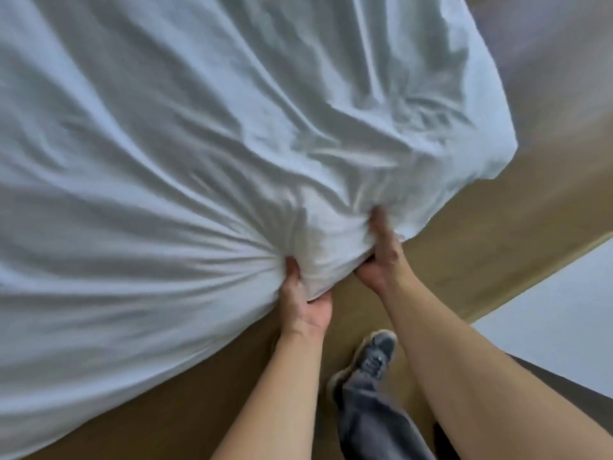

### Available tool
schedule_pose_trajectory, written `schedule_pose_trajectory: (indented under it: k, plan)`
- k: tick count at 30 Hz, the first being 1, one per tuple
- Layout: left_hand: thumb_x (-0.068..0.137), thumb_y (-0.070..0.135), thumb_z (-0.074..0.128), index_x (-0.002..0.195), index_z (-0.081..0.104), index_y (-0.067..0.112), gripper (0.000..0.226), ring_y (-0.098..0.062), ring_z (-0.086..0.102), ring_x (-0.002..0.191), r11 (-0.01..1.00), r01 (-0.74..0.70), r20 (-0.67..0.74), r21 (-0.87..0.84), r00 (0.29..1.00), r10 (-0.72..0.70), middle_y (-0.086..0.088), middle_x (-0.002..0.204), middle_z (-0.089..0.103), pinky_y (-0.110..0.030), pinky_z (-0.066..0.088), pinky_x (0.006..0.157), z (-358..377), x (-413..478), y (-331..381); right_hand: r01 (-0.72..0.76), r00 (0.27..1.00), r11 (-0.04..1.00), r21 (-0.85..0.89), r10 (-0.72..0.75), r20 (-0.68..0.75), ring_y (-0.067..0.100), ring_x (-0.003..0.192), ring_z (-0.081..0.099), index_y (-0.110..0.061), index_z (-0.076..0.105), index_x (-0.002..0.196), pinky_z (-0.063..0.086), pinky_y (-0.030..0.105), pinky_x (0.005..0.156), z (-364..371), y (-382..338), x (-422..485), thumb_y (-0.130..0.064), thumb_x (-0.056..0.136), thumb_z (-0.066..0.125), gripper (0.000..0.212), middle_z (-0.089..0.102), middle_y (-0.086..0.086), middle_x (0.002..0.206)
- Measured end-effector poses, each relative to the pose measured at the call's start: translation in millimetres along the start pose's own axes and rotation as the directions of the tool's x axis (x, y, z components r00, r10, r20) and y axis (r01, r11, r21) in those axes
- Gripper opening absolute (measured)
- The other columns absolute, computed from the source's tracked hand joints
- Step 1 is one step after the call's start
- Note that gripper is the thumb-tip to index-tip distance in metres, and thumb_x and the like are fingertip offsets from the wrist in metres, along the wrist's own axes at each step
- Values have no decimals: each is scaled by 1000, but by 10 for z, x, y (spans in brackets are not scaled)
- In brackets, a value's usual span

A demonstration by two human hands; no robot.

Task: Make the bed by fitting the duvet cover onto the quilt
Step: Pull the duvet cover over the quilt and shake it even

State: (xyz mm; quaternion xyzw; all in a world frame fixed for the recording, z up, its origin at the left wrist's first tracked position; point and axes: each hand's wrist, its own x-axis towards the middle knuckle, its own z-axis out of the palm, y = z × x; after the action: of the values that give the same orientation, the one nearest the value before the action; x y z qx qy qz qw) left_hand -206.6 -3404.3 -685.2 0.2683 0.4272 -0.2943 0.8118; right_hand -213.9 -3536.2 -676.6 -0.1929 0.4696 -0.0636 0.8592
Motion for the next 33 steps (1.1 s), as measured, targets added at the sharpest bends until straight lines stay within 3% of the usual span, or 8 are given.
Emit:
schedule_pose_trajectory:
  k: [8,13,15,17,19,22,28,33]
  plan:
    - [88,38,73,137,61,13,57,-30,59,128,1000,5,19,-12,1000,-4,-11,135,65,-46,41,112,747,260,-659,30,997,999,33,-27,-67,30,120,64,-12,61,135,50,50,101,-351,-1860,751,-34,94,68,47,68,10,128]
    - [89,36,75,142,53,10,63,-29,60,109,902,320,-366,290,908,-205,-13,121,60,-43,51,97,1535,169,-1593,4,995,1000,13,-2,-100,29,120,64,-11,56,139,51,48,99,-603,-2656,978,-46,90,70,61,65,10,133]
    - [80,48,82,129,51,16,67,-32,60,117,552,503,-355,665,863,-358,-11,133,53,-45,58,91,1981,13,-1801,31,950,995,-91,-57,-306,30,135,50,-17,37,152,46,49,104,-511,-3138,1168,-65,80,70,93,46,9,153]
    - [78,49,82,110,64,18,48,-23,71,96,210,211,-167,955,964,-207,-3,112,69,-44,63,81,2534,145,-1773,-36,769,784,-620,-375,-518,29,146,31,-29,21,156,33,52,114,-365,-3508,1362,-80,59,75,122,27,3,162]
    - [79,48,75,96,70,21,31,-18,71,86,-133,-225,250,965,942,223,6,91,73,-43,61,81,3200,496,-1472,8,851,398,-917,-484,-203,24,147,30,-31,25,155,27,51,117,-154,-3689,1552,-88,55,68,122,28,-2,161]
    - [72,63,76,124,56,20,71,-27,54,120,-554,-185,486,812,740,466,-4,125,58,-41,48,100,4096,1113,-932,114,977,353,-929,-209,41,23,130,53,-21,55,137,41,36,107,238,-3832,1944,-84,64,66,97,57,0,141]
    - [85,32,61,126,51,7,49,-37,55,118,-617,73,193,783,915,354,-13,133,43,-38,45,99,4240,1679,-996,-62,998,468,-882,55,-41,12,56,55,-19,60,74,44,23,54,666,-3950,2552,-97,37,66,86,59,-6,73]
    - [75,7,51,118,57,12,44,-31,57,117,-490,24,111,871,963,245,-7,124,56,-28,44,97,4289,1749,-769,-78,975,473,-878,219,31,11,66,68,-18,74,103,49,22,60,1629,-4197,3133,-92,40,67,97,73,-13,74]
